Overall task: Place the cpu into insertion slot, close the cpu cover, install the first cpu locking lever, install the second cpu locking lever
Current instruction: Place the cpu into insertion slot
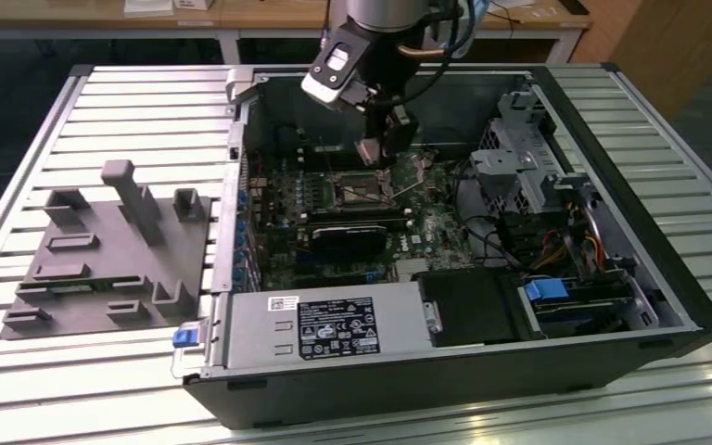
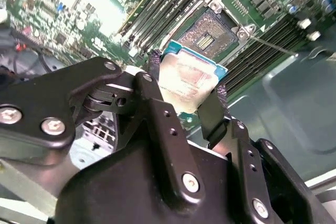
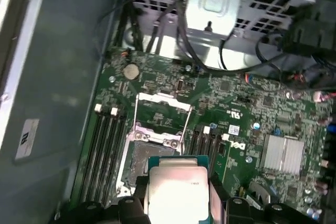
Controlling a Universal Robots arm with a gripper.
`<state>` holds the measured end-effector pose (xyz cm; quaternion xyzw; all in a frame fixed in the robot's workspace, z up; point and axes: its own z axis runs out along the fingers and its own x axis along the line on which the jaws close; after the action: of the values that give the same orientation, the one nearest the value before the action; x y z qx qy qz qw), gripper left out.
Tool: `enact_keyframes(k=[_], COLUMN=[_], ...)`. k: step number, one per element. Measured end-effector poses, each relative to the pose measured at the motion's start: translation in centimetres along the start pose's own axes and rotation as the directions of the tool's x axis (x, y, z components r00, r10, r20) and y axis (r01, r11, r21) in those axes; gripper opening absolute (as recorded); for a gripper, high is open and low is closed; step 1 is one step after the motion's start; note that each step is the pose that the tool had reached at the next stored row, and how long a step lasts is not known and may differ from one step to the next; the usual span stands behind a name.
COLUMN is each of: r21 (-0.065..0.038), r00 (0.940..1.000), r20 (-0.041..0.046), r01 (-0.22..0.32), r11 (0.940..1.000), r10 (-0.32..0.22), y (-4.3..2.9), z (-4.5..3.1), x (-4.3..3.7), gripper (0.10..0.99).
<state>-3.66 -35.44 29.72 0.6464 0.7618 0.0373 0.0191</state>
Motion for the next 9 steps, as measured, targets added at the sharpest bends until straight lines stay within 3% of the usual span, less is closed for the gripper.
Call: enact_keyframes(k=[5, 9], r21=[-0.002, -0.004], r00=[0.9958, 0.9865], r20=[0.0074, 0.0131], r01=[-0.091, -0.163], r11=[0.9958, 0.9866], r10=[0.091, 0.163], y=[-0.05, -0.08], z=[0.53, 0.94], x=[-0.01, -0.02], gripper=[0.541, 0.541])
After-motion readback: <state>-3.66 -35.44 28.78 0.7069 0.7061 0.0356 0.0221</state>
